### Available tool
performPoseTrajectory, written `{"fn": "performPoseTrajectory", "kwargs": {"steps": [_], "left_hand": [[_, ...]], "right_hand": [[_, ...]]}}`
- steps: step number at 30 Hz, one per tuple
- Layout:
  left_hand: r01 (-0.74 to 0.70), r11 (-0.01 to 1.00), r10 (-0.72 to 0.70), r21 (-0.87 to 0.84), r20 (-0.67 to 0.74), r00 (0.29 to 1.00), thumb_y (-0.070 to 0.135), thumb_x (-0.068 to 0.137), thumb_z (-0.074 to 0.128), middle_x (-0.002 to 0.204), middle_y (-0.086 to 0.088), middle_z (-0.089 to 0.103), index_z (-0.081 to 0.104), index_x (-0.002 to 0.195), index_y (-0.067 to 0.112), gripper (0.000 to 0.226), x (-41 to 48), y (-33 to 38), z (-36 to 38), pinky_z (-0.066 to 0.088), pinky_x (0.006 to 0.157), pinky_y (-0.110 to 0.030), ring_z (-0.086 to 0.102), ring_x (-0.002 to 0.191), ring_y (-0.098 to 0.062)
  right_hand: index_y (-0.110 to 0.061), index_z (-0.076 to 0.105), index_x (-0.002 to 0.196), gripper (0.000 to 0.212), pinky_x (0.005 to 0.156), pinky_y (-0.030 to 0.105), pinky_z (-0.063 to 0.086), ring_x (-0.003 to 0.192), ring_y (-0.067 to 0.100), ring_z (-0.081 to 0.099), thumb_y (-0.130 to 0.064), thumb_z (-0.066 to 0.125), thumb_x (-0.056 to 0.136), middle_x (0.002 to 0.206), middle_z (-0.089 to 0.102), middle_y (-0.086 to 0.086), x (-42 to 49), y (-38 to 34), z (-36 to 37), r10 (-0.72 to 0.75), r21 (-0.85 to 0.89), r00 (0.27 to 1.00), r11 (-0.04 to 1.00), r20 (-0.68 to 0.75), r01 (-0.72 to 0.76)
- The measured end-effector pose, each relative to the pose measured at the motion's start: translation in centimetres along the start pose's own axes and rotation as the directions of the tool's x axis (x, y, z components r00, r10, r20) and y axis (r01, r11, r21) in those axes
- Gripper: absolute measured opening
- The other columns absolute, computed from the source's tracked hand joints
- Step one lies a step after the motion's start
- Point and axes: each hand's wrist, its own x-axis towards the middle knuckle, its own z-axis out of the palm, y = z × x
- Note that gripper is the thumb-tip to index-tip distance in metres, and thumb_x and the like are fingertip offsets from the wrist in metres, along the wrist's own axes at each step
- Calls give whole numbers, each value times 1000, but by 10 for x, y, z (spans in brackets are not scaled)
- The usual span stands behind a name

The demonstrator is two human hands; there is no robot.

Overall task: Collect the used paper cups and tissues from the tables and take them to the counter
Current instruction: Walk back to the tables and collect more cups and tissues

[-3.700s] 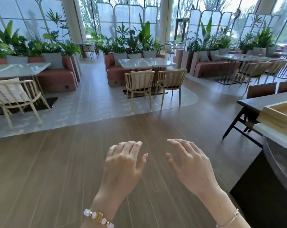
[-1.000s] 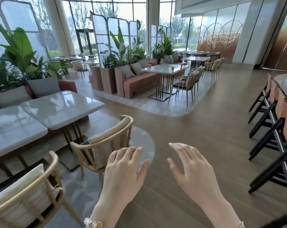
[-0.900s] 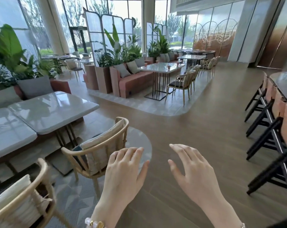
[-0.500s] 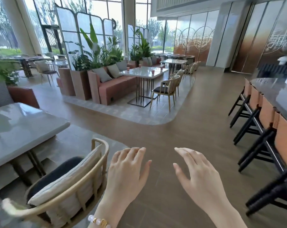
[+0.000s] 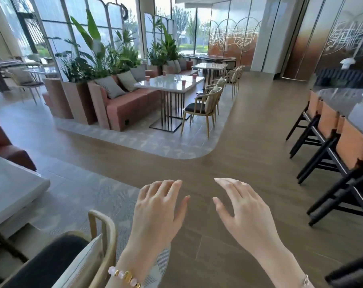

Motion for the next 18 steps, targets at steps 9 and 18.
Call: {"fn": "performPoseTrajectory", "kwargs": {"steps": [9, 18], "left_hand": [[32, 998, -29, 60, -53, 998, 43, 88, 41, 99, 7, 68, 67, 107, 16, 41, 155, -80, 100, 48, 83, -34, 64, 91, -17], [86, 992, -81, 96, -53, 995, 42, 88, 42, 102, 5, 68, 65, 109, 16, 41, 306, -149, 173, 47, 86, -35, 63, 95, -18]], "right_hand": [[-19, 64, 119, 40, 79, 30, 53, 105, 18, 64, -28, 72, 81, 113, 67, -7, 181, 55, 116, -58, 57, 998, 997, 0, 58], [-19, 63, 121, 40, 81, 29, 52, 105, 18, 64, -30, 70, 83, 113, 67, -6, 340, 99, 210, -104, 73, 995, 992, -10, 104]]}}
